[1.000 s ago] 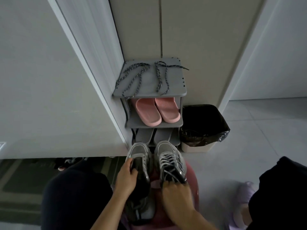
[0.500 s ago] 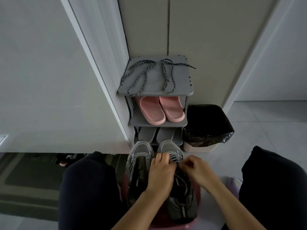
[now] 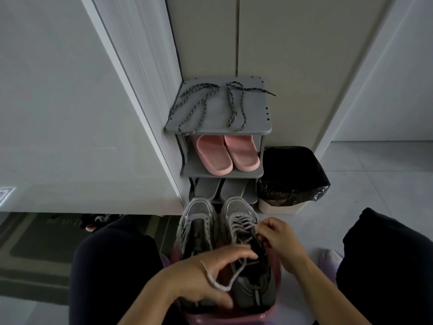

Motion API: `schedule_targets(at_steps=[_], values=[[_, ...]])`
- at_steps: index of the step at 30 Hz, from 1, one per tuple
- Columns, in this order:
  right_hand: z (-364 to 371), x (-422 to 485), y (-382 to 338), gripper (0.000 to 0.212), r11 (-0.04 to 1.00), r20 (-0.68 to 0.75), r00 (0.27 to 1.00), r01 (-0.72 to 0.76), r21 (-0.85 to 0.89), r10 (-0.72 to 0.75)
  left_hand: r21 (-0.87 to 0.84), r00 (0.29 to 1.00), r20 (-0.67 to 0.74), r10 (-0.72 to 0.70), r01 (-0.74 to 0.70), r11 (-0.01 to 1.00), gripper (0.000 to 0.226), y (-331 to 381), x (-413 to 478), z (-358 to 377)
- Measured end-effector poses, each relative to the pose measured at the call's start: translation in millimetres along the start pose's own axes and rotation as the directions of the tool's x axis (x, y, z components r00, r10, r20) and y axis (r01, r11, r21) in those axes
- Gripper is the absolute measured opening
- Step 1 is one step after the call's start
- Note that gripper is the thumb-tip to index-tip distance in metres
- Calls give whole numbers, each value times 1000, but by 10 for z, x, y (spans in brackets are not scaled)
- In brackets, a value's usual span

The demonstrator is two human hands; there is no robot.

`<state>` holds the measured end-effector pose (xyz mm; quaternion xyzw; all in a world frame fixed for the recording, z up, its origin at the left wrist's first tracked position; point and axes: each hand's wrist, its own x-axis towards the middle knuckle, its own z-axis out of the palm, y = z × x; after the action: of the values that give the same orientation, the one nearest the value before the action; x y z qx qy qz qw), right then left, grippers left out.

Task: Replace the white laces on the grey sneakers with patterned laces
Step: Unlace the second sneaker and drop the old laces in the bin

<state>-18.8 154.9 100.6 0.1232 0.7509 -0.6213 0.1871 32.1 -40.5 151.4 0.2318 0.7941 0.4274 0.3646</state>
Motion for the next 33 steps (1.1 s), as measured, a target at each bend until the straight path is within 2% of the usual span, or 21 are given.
schedule_targets(at_steps=[1,2,4,5,6,7,10,12,14,17,20,22,24,27,30,33], values=[[5,10,-7,11,1000,9,1000,-1,-27,1,47,994,-104,-22,27,999,65,-35,24,16],[9,17,-15,11,999,14,1000,-3,-48,3,54,959,-277,-54,72,996,58,-63,82,33],[13,13,-20,11,999,9,1000,-11,-48,11,29,778,-609,-152,213,977,39,-101,229,33],[10,1,-10,12,999,7,1000,-8,-49,9,-7,687,-700,-194,265,964,31,-129,316,38],[3,-14,0,12,998,10,1000,1,-63,0,-41,638,-735,-228,294,955,24,-134,400,46],[-10,-26,9,12,996,18,1000,6,-89,-4,-55,630,-731,-261,327,943,19,-136,480,59],[-42,-47,22,10,986,58,998,14,-166,-4,14,671,-668,-321,443,896,16,-55,620,109],[-34,-41,29,11,981,27,999,34,-191,-30,2,659,-672,-338,458,889,11,-29,650,109],[-9,-44,21,12,971,-38,997,59,-230,-70,-11,660,-678,-323,431,902,5,-21,657,106],[9,-11,23,16,969,-104,989,77,-234,-104,-106,665,-662,-346,373,922,18,-49,639,84],[-13,71,14,20,979,-107,993,35,-200,-57,-188,719,-597,-356,306,933,20,-44,645,3],[-40,105,23,25,989,-65,997,17,-148,-27,-126,748,-586,-312,296,947,18,-34,670,-14],[-65,96,49,24,999,-19,999,-28,-17,27,-55,715,-639,-283,326,944,15,-47,678,12],[-75,30,104,10,985,70,995,-80,152,70,-51,640,-697,-323,404,913,12,-102,649,95],[-45,-8,146,10,995,116,993,-40,96,29,-55,636,-678,-370,458,887,20,-101,659,193],[-1,-20,151,14,997,50,998,46,61,-49,8,658,-687,-310,433,901,20,-68,660,239]])
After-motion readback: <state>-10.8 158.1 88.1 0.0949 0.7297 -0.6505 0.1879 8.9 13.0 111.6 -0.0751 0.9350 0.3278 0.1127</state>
